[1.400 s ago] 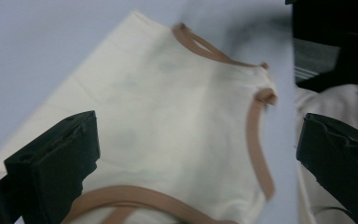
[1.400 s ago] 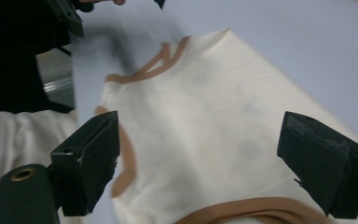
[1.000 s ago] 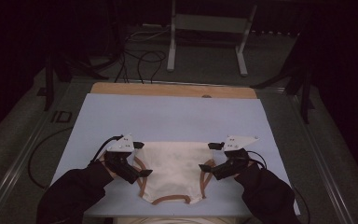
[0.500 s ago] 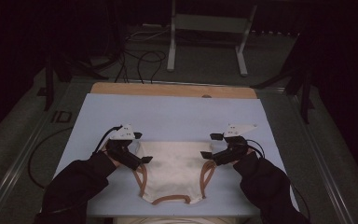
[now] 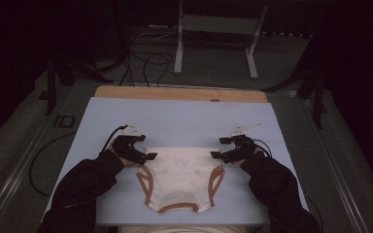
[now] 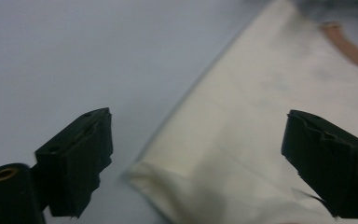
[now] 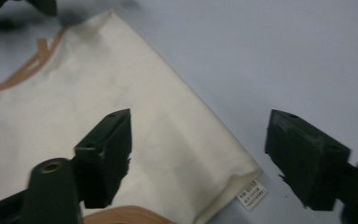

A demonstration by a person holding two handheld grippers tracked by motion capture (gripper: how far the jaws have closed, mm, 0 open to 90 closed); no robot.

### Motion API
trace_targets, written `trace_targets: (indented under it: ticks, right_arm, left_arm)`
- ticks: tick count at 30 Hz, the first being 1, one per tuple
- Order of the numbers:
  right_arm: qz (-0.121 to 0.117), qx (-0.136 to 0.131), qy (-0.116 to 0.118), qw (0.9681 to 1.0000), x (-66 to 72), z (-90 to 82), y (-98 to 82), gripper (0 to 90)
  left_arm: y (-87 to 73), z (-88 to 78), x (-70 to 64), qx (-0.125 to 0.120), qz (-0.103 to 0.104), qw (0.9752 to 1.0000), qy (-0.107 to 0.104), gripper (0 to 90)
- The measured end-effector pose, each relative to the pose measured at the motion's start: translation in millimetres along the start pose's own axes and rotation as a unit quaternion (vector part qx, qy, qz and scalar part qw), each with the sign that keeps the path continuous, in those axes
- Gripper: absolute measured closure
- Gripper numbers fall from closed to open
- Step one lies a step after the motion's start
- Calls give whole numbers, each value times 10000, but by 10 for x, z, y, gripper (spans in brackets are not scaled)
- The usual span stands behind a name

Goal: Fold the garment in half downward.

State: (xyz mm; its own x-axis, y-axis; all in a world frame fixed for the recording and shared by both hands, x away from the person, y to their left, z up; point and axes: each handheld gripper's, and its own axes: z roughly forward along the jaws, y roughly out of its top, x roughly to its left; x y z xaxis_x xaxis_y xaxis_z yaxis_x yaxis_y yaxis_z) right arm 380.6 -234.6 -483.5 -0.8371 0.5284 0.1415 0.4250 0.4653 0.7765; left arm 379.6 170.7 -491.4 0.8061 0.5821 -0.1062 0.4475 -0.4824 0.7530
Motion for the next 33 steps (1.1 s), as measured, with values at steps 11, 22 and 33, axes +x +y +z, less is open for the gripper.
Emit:
trace_targets:
  ticks: [11, 22, 33]
  right_arm:
    - [276, 344, -24, 9990, -205, 174, -152, 319]
    - [180, 633, -1, 9978, -218, 258, -202, 567]
    - [-64, 632, -39, 9980, -187, 199, -135, 889]
  left_arm:
    - [-148, 128, 173, 452, -242, 9986, -98, 366]
    - [-194, 158, 201, 589, -315, 9975, -227, 627]
    - [-188, 128, 194, 551, -315, 9975, -318, 838]
